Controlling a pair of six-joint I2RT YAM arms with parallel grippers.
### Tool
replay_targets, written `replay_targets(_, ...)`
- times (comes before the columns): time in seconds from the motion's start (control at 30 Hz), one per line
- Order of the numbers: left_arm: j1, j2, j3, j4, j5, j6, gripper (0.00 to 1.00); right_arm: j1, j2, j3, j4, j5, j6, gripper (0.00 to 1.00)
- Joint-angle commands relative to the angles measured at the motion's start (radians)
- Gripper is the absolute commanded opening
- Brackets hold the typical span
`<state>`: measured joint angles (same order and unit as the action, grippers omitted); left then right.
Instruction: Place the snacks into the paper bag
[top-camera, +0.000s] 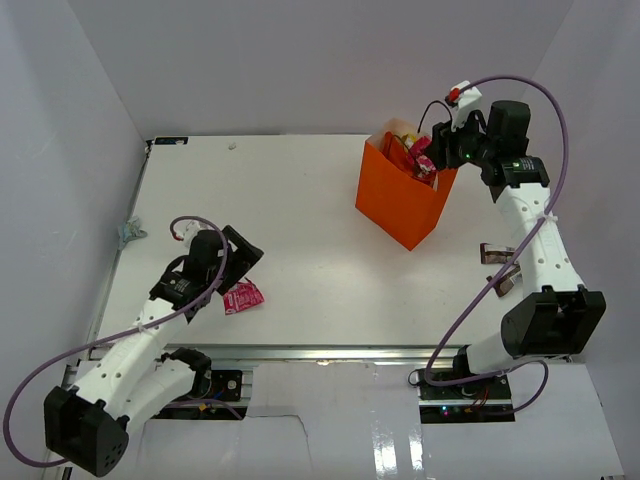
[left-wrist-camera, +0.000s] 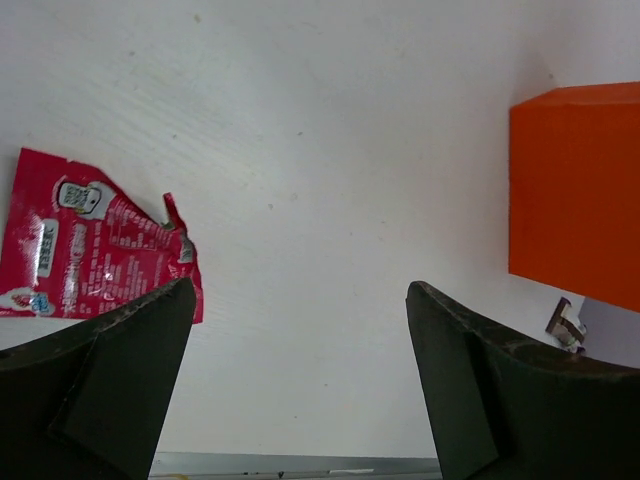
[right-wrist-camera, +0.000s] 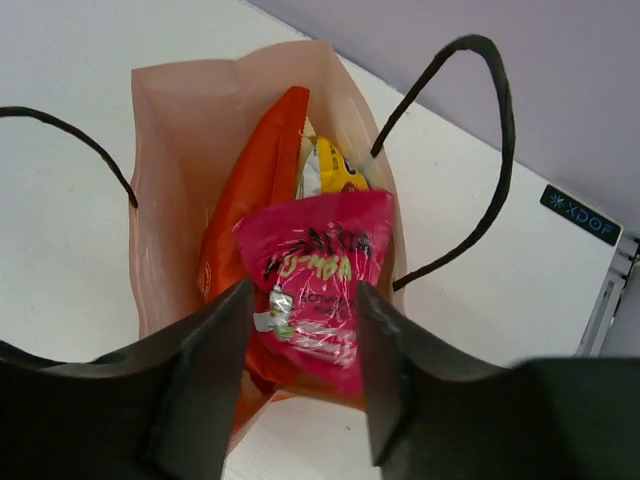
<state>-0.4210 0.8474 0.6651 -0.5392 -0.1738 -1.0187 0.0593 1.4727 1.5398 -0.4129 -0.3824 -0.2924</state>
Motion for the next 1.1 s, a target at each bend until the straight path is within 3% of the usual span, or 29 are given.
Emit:
replay_targets(0.0, -0.001, 0.039, 0.036, -0.110, -0.056, -0.128, 0.96, -0.003, -0.043, 0.012, 0.039, -0.001, -0.021, 0.56)
replay_targets(0.07, -0.001, 0.093, 0.051, -0.162, -0.069, -0.168, 0.94, -0.009, -0.063, 0.031, 0.033, -0.026, -0.021, 0.67)
replay_targets(0.27, -0.001, 0.263, 0.159, -0.324, -0.139, -0.251, 0.87, -0.105, -0.129, 0.112, -0.046, -0.169, -0.039, 0.82)
replay_targets(0.4, -0.001, 0.391, 0.221, -0.401, -0.171, -0.284, 0.86, -0.139, -0.202, 0.005, -0.130, -0.259, -0.173, 0.84)
replay_targets(0.57, -0.001, 0.553, 0.309, -0.412, -0.127, -0.253, 0.85, -0.165, -0.326, -0.226, -0.174, -0.288, -0.241, 0.85)
replay_targets(0.7, -0.001, 0.648, 0.355, -0.427, -0.121, -0.218, 0.83, -0.165, -0.371, -0.302, -0.222, -0.334, -0.264, 0.85)
replay_targets(0.77, -0.001, 0.682, 0.363, -0.432, -0.125, -0.209, 0.79, -0.165, -0.380, -0.322, -0.237, -0.351, -0.275, 0.85)
replay_targets(0.87, -0.001, 0.722, 0.370, -0.427, -0.121, -0.190, 0.63, -0.165, -0.382, -0.322, -0.288, -0.432, -0.327, 0.85)
replay_targets(0.93, -0.001, 0.749, 0.370, -0.421, -0.115, -0.185, 0.57, -0.165, -0.379, -0.319, -0.364, -0.541, -0.379, 0.84)
replay_targets(1.07, -0.001, 0.772, 0.357, -0.404, -0.098, -0.173, 0.56, -0.162, -0.374, -0.316, -0.512, -0.680, -0.543, 0.84)
